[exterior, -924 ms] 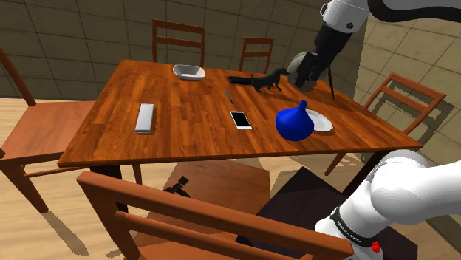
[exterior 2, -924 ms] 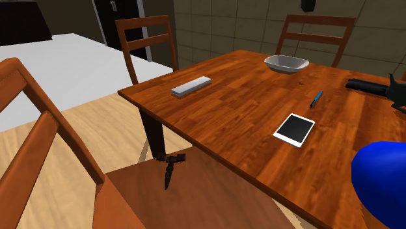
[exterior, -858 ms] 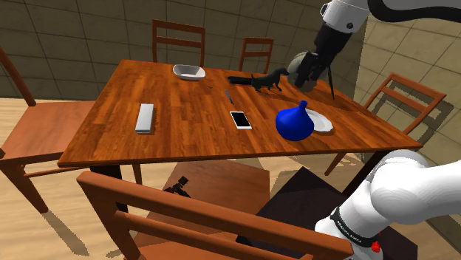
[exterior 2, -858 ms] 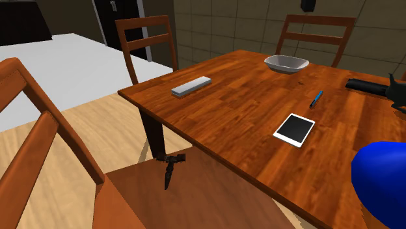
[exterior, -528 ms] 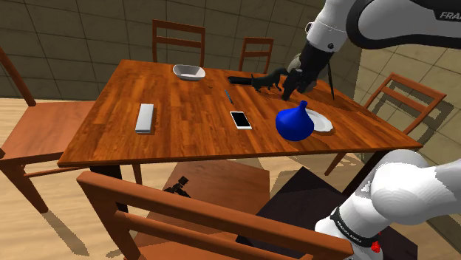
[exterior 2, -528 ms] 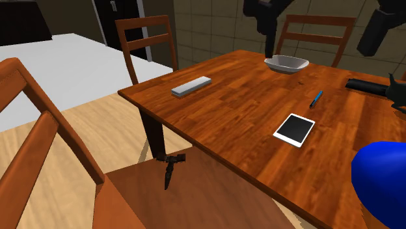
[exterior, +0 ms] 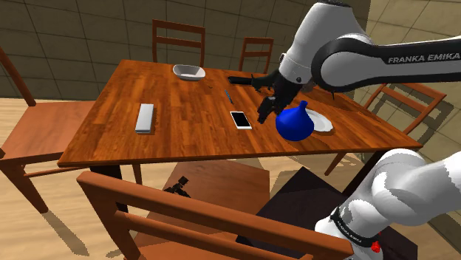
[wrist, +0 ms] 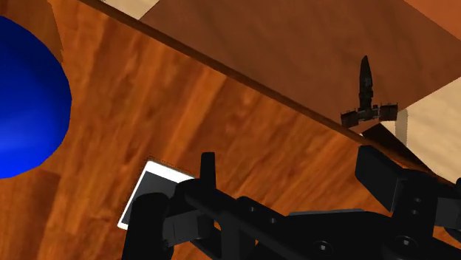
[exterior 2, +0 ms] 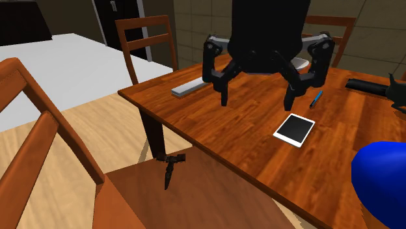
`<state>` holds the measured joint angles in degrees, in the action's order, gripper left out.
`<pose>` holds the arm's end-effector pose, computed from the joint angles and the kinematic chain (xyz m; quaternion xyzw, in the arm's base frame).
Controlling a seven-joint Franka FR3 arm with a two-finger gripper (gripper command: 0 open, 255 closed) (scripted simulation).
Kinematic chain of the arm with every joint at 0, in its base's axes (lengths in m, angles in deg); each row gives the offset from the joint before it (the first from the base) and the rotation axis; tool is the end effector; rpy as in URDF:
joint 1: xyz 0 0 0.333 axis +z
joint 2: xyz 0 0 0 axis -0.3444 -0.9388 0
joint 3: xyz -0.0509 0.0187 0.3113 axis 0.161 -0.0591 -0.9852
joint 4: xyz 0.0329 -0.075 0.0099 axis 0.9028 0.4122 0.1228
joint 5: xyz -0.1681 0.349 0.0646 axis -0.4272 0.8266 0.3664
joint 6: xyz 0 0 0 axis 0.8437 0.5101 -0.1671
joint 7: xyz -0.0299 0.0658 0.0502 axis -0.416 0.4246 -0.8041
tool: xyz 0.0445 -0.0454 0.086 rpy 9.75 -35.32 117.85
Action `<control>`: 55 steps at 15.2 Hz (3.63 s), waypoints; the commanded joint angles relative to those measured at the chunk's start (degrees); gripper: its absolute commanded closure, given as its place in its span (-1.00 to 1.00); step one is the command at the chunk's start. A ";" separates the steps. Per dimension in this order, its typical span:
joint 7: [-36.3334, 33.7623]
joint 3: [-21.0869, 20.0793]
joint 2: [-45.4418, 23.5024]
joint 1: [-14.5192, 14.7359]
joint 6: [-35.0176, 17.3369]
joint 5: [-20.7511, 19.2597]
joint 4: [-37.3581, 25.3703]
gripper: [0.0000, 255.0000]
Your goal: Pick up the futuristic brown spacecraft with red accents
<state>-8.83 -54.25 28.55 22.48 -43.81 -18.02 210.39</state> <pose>0.3557 0.0702 0.4811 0.9954 -0.0192 0.0889 0.0312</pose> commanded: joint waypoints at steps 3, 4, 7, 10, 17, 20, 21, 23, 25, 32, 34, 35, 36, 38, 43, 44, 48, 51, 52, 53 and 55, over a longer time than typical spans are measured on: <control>-2.57 -2.38 -5.31 0.98 -8.96 1.22 2.92 -1.00; -3.24 -3.02 -6.95 1.16 -11.23 1.43 3.39 -1.00; -5.42 -5.05 -12.45 1.49 -18.06 1.66 4.26 -1.00; -8.06 -7.29 -18.72 1.37 -24.81 1.06 4.27 -1.00; -19.47 -12.98 -35.64 -1.30 -38.85 -8.53 0.89 -1.00; -28.83 -13.10 -43.59 -1.39 -43.11 -18.93 -2.30 -1.00; -32.23 -12.19 -46.22 -0.53 -44.21 -22.74 -3.63 -1.00; -38.45 -9.36 -51.29 2.37 -46.13 -29.50 -6.58 -1.00; -43.64 -6.14 -56.09 5.89 -47.83 -34.78 -9.81 -1.00; -61.10 -3.30 -72.56 10.51 -50.10 -52.71 -23.83 -1.00; -61.83 -2.20 -73.62 11.57 -50.74 -53.27 -24.55 -1.00; -62.52 -1.41 -74.38 12.24 -51.24 -53.88 -24.98 -1.00; -63.19 -0.62 -75.14 12.91 -51.75 -54.46 -25.42 -1.00; -64.54 0.92 -76.68 14.23 -52.75 -55.58 -26.34 -1.00; -66.39 2.11 -78.56 15.14 -53.57 -57.38 -27.63 1.00; -66.65 2.31 -78.56 15.37 -53.69 -57.55 -27.54 1.00; -68.09 2.98 -78.65 16.79 -53.86 -58.01 -27.50 1.00; -68.84 3.76 -79.93 17.60 -54.32 -58.49 -28.53 1.00; -66.99 2.16 -78.78 15.16 -53.67 -58.02 -27.77 1.00; -66.41 1.33 -78.01 14.42 -53.13 -57.63 -27.29 1.00; -65.08 -0.22 -76.47 13.07 -52.12 -56.57 -26.33 1.00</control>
<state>-75.23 -53.56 -48.08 36.66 -96.62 -75.29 183.79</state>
